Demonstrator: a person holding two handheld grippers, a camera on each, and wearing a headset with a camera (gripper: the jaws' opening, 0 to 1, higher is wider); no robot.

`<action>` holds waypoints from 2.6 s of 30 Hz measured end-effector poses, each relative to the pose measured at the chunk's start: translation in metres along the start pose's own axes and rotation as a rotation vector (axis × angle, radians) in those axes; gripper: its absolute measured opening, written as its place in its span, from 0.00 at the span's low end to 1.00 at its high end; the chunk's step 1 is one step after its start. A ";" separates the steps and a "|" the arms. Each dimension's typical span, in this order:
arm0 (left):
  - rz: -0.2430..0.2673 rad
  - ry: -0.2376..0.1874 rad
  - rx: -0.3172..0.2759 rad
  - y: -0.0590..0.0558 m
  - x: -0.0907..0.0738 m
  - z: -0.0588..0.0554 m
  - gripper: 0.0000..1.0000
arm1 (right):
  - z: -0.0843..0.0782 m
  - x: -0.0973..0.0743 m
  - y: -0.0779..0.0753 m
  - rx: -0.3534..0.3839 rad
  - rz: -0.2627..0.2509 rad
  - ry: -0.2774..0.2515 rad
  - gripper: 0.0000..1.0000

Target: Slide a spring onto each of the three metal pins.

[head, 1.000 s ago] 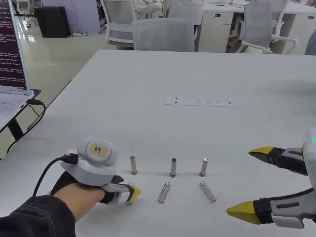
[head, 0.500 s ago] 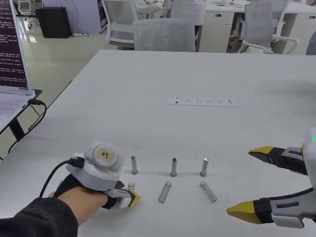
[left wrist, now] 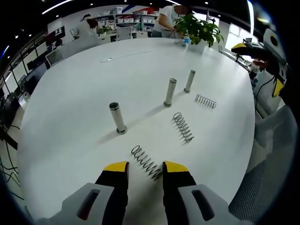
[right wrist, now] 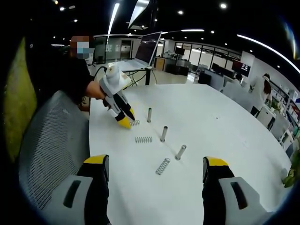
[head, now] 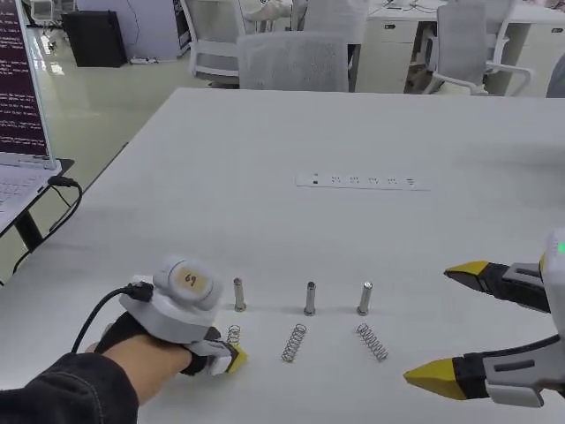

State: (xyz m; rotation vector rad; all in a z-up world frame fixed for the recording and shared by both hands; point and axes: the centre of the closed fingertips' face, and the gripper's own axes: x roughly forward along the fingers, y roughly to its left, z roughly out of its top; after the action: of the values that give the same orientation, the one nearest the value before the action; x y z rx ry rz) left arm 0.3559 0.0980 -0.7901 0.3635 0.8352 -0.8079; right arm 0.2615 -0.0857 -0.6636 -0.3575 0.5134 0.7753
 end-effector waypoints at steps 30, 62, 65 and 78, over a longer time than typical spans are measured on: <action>0.003 0.037 0.022 0.003 -0.005 -0.011 0.02 | 0.000 0.001 0.003 -0.004 0.010 0.003 0.81; -0.073 -0.186 0.045 -0.020 -0.072 0.048 0.01 | 0.021 0.000 0.007 -0.037 0.020 -0.023 0.79; -0.082 -0.219 0.056 -0.027 -0.080 0.057 0.01 | 0.026 0.000 0.008 -0.041 0.024 -0.030 0.79; -0.111 -0.312 0.081 -0.052 -0.098 0.077 0.01 | 0.054 0.001 0.012 -0.035 0.056 -0.108 0.75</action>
State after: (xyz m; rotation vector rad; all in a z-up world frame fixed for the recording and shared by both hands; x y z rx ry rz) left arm 0.3168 0.0674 -0.6646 0.2559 0.5355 -0.9750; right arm 0.2696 -0.0510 -0.6213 -0.3332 0.4099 0.8538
